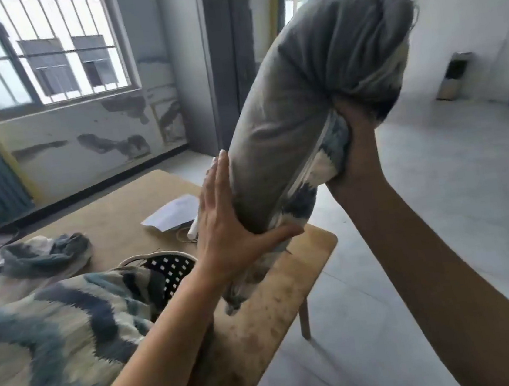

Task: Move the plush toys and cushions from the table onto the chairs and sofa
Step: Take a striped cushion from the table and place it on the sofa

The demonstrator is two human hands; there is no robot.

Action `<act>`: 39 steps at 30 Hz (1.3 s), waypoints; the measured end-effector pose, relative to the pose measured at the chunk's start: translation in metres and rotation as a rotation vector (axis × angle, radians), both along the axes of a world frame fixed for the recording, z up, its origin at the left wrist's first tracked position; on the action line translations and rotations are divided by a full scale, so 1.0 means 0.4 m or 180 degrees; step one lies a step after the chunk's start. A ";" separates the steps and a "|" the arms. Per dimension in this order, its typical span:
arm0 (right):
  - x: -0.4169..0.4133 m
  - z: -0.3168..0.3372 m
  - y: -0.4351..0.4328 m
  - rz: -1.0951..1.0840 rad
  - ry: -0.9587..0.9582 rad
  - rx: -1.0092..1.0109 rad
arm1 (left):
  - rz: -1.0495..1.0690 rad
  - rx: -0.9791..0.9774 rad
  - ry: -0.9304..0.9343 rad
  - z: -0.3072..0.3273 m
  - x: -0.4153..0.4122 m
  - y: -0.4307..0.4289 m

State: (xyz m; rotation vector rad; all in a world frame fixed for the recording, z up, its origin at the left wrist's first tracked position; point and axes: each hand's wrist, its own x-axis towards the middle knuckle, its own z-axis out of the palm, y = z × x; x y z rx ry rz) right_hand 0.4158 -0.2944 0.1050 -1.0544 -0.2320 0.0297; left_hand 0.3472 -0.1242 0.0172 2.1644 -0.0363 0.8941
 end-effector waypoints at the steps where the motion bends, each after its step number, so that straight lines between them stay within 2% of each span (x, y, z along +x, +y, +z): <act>1: -0.019 -0.004 -0.039 -0.0124 -0.0061 0.0058 | -0.0106 -0.0007 0.0059 0.005 0.011 -0.060; 3: -0.063 -0.013 -0.147 -0.0314 -0.0146 -0.0101 | -0.0535 -0.0608 0.0034 -0.012 0.020 -0.176; 5: -0.123 -0.029 -0.294 -0.0819 -0.0140 -0.0741 | -0.1005 -0.1065 -0.0131 -0.029 0.030 -0.289; 7: -0.202 -0.053 -0.448 -0.1234 -0.0028 -0.1047 | -0.1382 -0.1302 -0.0225 -0.059 0.043 -0.391; 12: -0.416 -0.168 -0.779 -0.2461 0.0497 -0.1132 | -0.2311 -0.1694 0.0167 -0.021 -0.076 -0.698; 15: -0.557 -0.253 -0.950 -0.3088 0.0592 -0.1115 | -0.2806 -0.1891 0.0507 -0.015 -0.168 -0.855; 22: -0.915 -0.429 -1.348 -0.3112 0.1022 -0.0986 | -0.3550 -0.2456 0.1468 -0.049 -0.357 -1.281; 28: -1.203 -0.422 -1.631 -0.4184 0.1122 -0.0798 | -0.4265 -0.2113 0.2157 -0.103 -0.553 -1.679; 32: -1.339 -0.451 -1.815 -0.4738 0.1420 -0.1014 | -0.4495 -0.1637 0.2659 -0.145 -0.638 -1.931; 39: -1.435 -0.548 -2.144 -0.5128 0.1404 -0.1201 | -0.4410 -0.1120 0.2702 -0.221 -0.697 -2.359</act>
